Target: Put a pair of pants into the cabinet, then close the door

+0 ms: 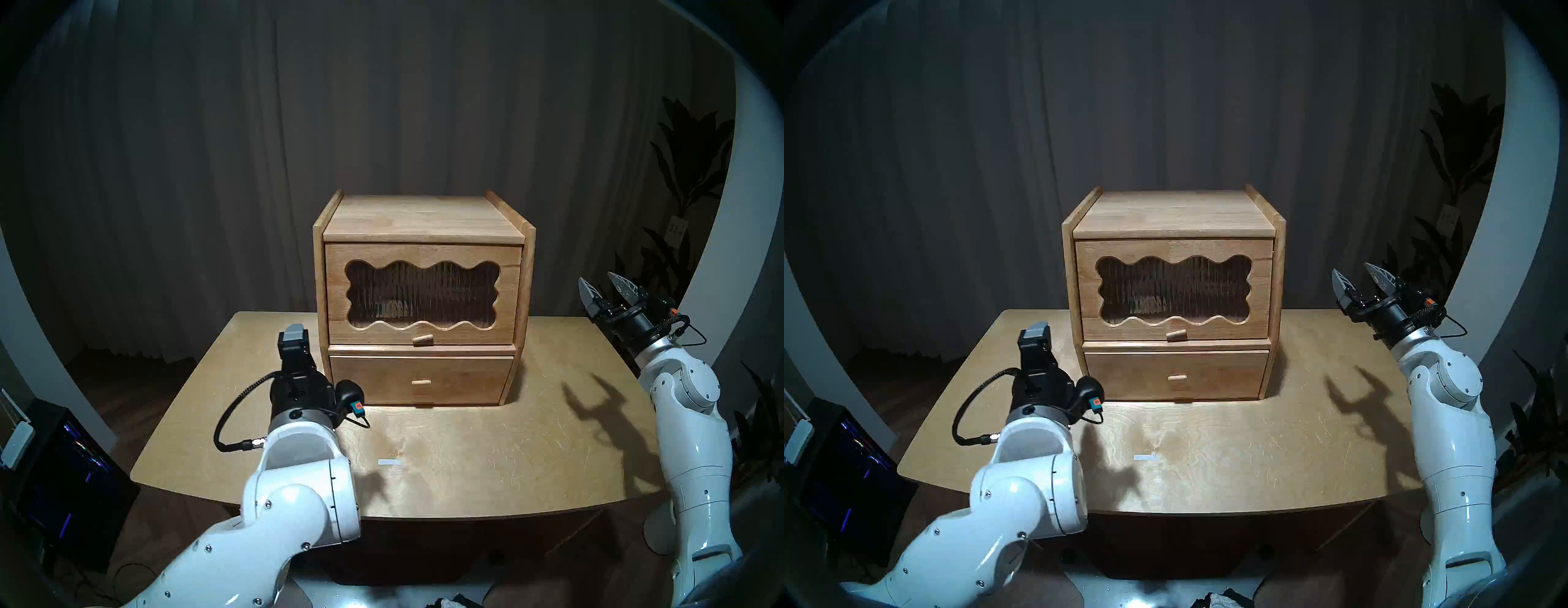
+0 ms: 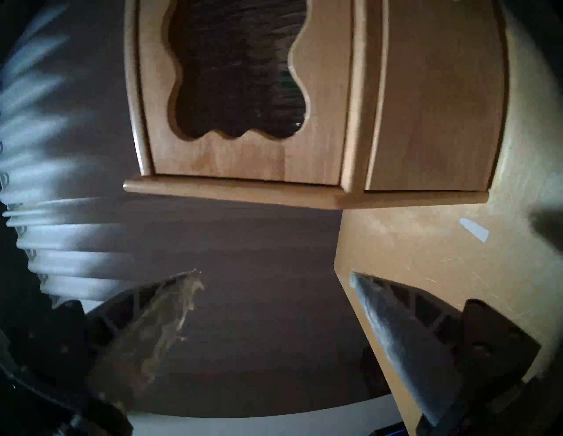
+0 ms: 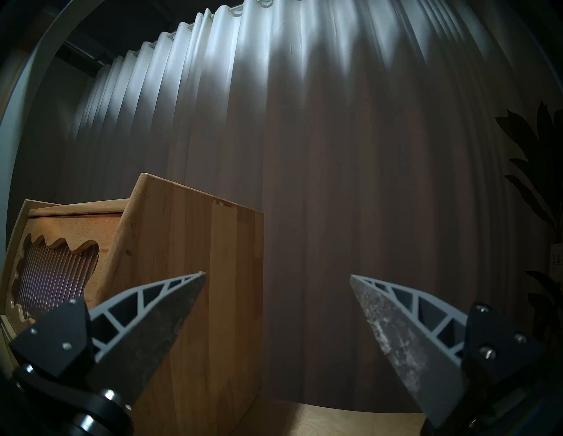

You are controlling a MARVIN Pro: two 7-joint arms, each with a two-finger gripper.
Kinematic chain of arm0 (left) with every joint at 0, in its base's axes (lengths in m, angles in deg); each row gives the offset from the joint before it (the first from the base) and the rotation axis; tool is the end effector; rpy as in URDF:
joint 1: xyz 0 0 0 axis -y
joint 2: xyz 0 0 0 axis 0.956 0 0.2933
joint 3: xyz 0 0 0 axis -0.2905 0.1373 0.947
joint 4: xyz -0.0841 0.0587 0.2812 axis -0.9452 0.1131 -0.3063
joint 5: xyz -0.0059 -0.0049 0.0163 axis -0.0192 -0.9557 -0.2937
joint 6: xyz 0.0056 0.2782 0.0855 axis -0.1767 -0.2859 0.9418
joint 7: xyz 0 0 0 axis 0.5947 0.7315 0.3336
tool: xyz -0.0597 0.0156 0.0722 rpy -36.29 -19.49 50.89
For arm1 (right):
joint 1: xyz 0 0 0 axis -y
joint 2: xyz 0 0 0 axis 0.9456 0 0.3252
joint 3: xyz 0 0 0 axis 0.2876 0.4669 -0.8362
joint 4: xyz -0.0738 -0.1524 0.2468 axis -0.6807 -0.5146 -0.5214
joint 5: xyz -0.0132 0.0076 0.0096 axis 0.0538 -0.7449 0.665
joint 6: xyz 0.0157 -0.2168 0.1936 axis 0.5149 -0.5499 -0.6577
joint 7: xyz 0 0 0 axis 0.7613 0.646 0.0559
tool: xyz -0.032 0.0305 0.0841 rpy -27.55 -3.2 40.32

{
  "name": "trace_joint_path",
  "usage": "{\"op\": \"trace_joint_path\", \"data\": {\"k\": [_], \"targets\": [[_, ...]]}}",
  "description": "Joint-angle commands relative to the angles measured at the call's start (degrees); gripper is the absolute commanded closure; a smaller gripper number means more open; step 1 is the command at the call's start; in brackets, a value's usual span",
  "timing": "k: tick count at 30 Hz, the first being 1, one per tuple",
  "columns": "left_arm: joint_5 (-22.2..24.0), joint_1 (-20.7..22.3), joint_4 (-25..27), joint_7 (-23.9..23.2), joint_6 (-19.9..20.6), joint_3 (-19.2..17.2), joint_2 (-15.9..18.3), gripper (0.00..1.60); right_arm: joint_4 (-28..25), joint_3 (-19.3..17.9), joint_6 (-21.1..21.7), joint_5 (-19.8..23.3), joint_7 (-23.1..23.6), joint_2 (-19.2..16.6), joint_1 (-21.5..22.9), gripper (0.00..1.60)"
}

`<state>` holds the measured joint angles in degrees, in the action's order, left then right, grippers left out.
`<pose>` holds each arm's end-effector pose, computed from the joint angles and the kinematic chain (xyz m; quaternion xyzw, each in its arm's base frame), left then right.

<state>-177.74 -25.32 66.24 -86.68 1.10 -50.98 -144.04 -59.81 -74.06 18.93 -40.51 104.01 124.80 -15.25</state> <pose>0.2728 -0.0383 -0.1985 -0.5817 0.4431 -0.4240 0.5343 0.3922 -0.2179 -0.1993 -0.5867 -0.0934 -0.7970 0.1089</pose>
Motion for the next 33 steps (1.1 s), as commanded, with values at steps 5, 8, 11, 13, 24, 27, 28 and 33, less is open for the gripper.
{"op": "trace_joint_path", "data": {"k": [5, 8, 11, 13, 24, 27, 28, 33], "targets": [[8.9, 3.1, 6.5, 0.9, 0.0, -5.7, -2.5, 0.00, -0.5, -0.1, -0.2, 0.1, 0.1, -0.2, 0.6, 0.00], [11.5, 3.4, 6.2, 1.0, 0.0, -7.0, -3.2, 0.00, -0.4, -0.1, -0.2, 0.1, 0.1, -0.2, 0.6, 0.00], [14.2, 4.1, 5.8, 1.0, -0.2, -8.3, -4.0, 0.00, -0.3, 0.0, -0.2, 0.1, 0.1, -0.2, 0.6, 0.00], [16.2, 4.7, 5.4, 0.9, -0.4, -9.4, -4.6, 0.00, -0.3, 0.0, -0.2, 0.1, 0.1, -0.2, 0.7, 0.00], [25.4, 8.2, 4.2, 1.2, -2.6, -14.3, -7.2, 0.00, -0.1, 0.0, -0.2, 0.1, 0.1, -0.3, 0.7, 0.00], [28.3, 8.9, 4.1, 1.5, -3.5, -15.9, -8.0, 0.00, -0.1, 0.0, -0.3, 0.1, 0.1, -0.3, 0.8, 0.00], [28.8, 8.9, 4.1, 1.6, -3.7, -16.3, -8.1, 0.00, -0.1, 0.0, -0.3, 0.1, 0.1, -0.3, 0.8, 0.00], [32.7, 9.1, 4.3, 2.4, -5.2, -19.0, -9.1, 0.00, -0.1, 0.0, -0.3, 0.1, 0.1, -0.3, 0.8, 0.00]]}}
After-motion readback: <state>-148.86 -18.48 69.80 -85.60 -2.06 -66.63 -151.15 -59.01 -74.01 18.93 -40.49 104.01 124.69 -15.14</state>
